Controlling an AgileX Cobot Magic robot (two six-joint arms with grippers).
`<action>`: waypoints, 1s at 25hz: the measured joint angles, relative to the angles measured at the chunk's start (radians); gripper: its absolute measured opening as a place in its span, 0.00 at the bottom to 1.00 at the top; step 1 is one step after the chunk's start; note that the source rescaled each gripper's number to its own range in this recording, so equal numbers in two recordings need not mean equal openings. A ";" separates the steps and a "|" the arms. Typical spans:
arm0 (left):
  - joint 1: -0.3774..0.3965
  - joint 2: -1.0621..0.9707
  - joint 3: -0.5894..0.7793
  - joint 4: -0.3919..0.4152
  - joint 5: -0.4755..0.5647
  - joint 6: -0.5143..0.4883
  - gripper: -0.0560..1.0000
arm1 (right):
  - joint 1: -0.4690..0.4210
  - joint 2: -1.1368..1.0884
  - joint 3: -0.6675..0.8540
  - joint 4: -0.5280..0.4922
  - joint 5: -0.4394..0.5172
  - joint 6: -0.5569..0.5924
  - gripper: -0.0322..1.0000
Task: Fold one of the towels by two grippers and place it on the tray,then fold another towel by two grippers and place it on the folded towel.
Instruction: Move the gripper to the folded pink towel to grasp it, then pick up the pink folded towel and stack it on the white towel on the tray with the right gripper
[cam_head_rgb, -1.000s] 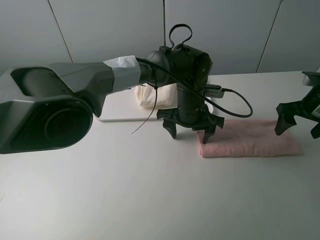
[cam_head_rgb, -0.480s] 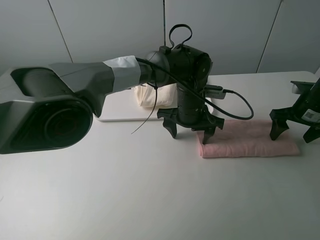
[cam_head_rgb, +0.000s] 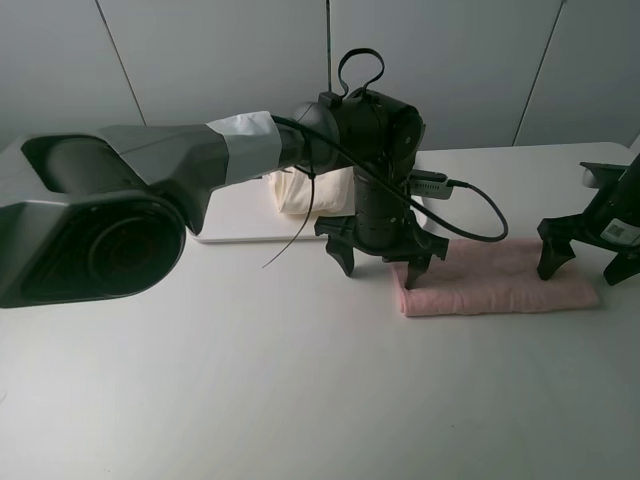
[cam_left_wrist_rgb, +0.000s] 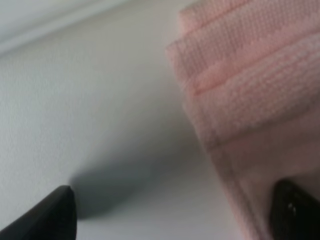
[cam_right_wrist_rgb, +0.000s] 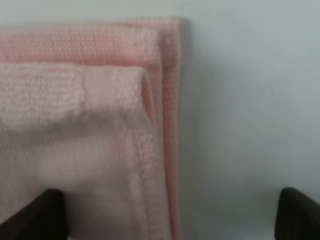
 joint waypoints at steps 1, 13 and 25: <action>0.000 0.000 0.000 0.000 0.000 0.000 1.00 | 0.000 0.000 0.002 0.002 -0.004 0.000 0.90; 0.000 0.000 0.000 -0.006 0.000 0.000 1.00 | 0.004 0.019 0.005 0.095 0.006 -0.004 0.10; 0.000 0.000 0.000 -0.006 0.005 0.006 1.00 | 0.002 0.015 0.008 0.177 0.030 -0.122 0.07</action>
